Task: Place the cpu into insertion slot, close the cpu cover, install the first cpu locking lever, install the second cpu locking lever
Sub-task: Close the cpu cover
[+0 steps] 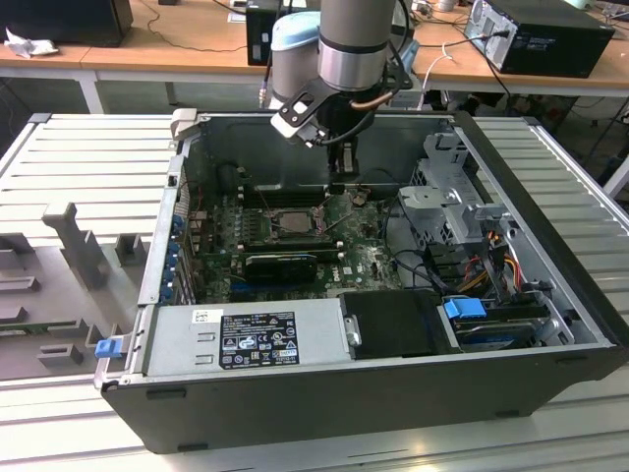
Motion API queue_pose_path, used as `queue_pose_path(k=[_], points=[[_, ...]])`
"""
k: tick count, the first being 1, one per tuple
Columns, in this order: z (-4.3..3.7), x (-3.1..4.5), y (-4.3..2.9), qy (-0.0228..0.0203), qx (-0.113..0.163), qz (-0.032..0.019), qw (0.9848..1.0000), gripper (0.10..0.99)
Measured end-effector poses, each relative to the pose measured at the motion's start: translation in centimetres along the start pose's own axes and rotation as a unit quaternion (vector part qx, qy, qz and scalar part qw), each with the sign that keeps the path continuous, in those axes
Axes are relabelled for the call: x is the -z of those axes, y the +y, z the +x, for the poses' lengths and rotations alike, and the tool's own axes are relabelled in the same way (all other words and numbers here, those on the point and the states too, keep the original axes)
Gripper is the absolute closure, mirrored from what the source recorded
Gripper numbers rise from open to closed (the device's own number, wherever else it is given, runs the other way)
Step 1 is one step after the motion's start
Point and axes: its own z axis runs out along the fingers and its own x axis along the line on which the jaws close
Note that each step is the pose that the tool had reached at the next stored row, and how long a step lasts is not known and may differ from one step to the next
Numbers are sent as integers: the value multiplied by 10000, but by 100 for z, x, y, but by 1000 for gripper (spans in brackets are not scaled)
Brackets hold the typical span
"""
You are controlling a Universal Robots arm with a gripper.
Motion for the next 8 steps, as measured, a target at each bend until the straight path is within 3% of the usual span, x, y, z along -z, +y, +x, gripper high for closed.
queue_pose_path(k=[8], points=[[3,-3,81,0,0,0,10000,980]])
